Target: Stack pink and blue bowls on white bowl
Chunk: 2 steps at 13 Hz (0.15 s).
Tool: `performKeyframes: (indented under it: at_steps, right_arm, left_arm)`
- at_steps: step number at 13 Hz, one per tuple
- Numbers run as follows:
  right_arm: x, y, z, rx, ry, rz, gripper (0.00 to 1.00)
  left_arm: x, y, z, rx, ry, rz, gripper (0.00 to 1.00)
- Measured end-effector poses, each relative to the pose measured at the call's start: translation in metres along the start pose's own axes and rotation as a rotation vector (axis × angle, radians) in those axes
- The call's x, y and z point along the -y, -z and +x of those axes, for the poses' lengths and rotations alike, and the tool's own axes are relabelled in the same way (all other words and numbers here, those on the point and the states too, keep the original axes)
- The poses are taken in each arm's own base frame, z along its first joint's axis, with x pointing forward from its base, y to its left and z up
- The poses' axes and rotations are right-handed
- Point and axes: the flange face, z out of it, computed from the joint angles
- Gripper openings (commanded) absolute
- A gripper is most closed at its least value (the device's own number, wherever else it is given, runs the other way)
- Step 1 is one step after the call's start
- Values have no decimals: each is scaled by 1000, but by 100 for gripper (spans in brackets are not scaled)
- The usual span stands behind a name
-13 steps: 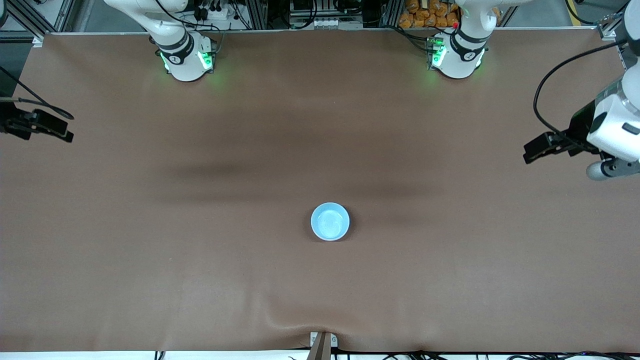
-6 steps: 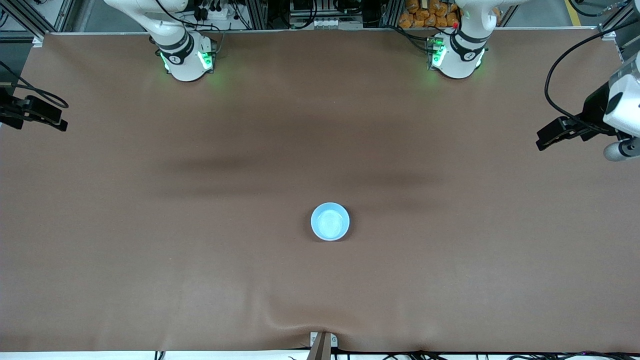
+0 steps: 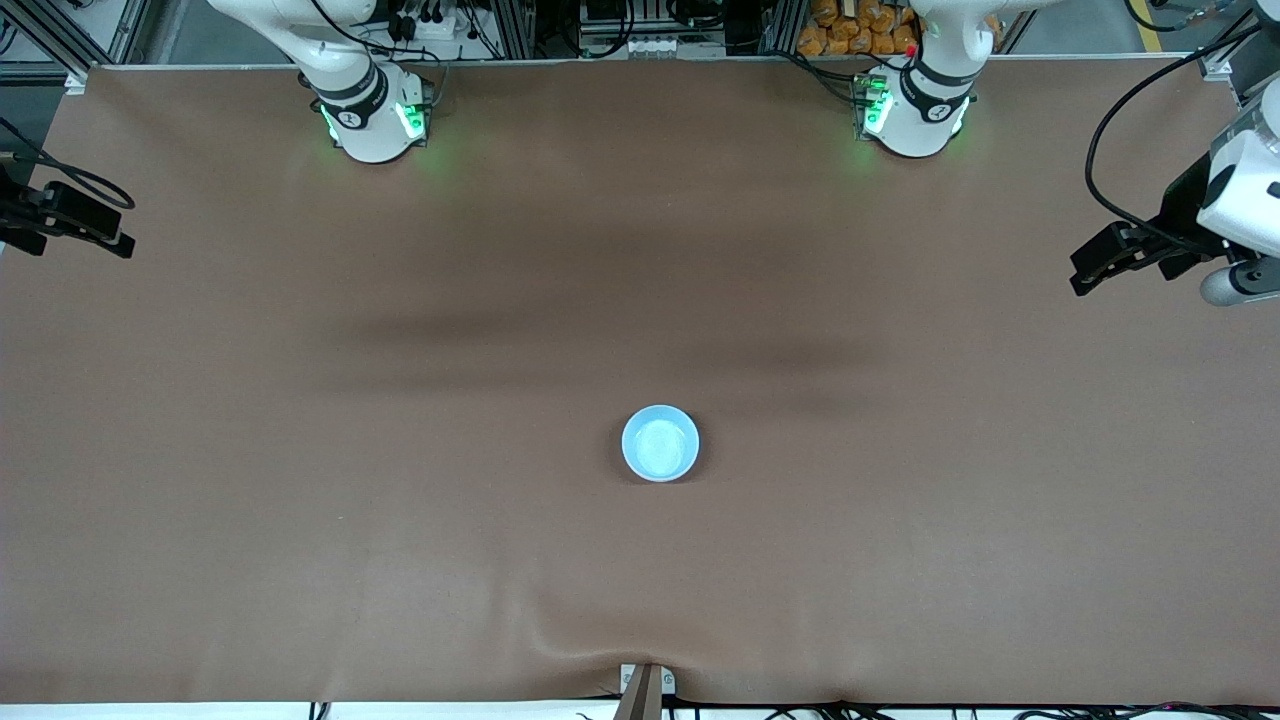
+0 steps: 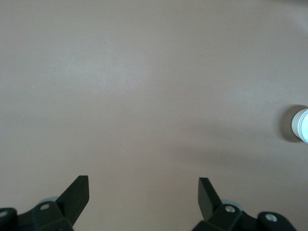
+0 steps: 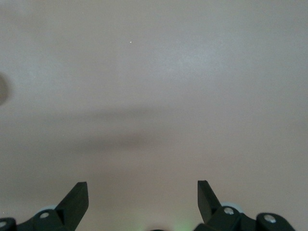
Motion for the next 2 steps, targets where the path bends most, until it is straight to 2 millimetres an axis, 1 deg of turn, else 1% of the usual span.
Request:
performKeyframes:
  at_steps: [2]
  right_arm:
    - [0,0,0,0,0,1,100]
  left_arm:
    - [0,4,-1,2,-7,1,100]
